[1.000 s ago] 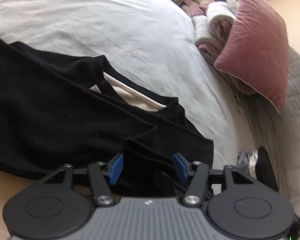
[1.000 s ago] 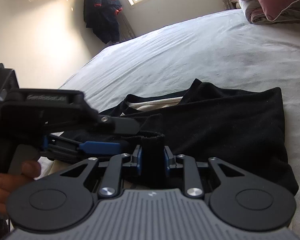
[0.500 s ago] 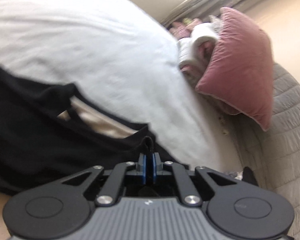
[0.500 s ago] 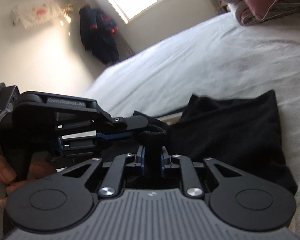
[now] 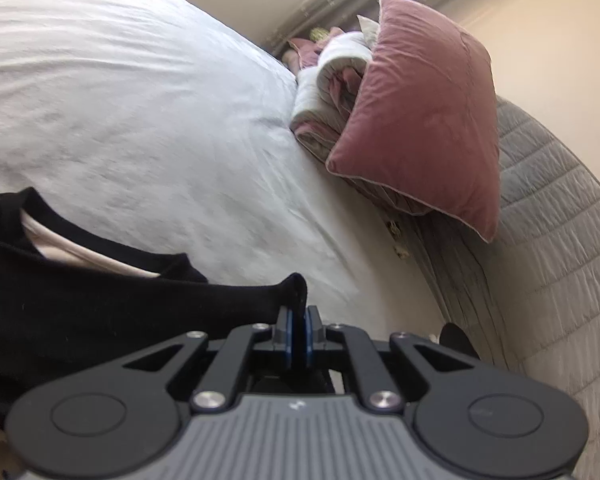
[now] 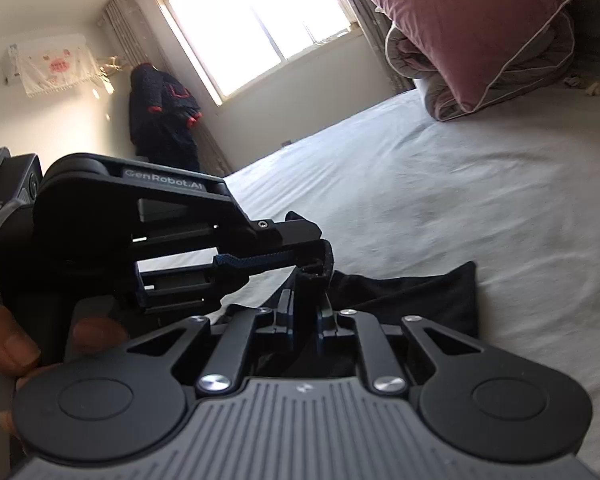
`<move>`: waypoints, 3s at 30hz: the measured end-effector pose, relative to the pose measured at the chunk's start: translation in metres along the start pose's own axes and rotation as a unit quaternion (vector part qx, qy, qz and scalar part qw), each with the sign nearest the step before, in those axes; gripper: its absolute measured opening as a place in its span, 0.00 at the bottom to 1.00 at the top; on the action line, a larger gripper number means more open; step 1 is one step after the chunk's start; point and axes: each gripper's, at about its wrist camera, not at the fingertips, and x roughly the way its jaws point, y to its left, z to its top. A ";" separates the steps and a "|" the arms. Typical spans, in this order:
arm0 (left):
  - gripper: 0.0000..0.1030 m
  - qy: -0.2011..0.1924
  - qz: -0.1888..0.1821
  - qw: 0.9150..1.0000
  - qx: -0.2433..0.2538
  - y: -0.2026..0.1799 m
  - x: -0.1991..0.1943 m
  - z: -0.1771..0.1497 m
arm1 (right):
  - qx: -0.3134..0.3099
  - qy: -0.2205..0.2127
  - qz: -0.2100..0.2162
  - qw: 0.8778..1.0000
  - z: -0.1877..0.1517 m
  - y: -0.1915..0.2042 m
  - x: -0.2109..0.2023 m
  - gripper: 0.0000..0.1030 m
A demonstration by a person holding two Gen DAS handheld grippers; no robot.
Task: Fold clothes
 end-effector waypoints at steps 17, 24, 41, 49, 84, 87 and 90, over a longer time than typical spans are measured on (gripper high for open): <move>0.34 0.028 0.023 0.999 0.031 0.033 -0.012 -0.009 | -0.020 0.023 -0.116 0.993 0.013 -0.051 -0.014 0.42; 0.35 -0.080 0.175 0.976 0.102 0.088 -0.084 -0.010 | -0.069 0.022 -0.101 0.992 0.006 -0.039 -0.003 0.42; 0.38 -0.106 0.221 0.955 0.165 0.160 -0.122 -0.015 | -0.167 0.063 -0.113 0.977 -0.029 -0.029 0.038 0.45; 0.44 -0.141 0.193 0.958 0.159 0.150 -0.144 -0.030 | -0.159 0.065 -0.141 0.975 -0.029 -0.025 0.037 0.46; 0.62 0.102 0.179 0.978 0.036 0.170 -0.298 -0.144 | 0.023 0.278 -0.093 0.956 -0.090 -0.037 -0.159 0.67; 0.62 0.115 0.133 0.984 0.013 0.179 -0.311 -0.154 | 0.053 0.277 -0.064 0.957 -0.096 -0.049 -0.177 0.67; 0.61 0.128 0.075 0.989 -0.014 0.191 -0.318 -0.165 | 0.073 0.287 -0.023 0.955 -0.100 -0.059 -0.190 0.67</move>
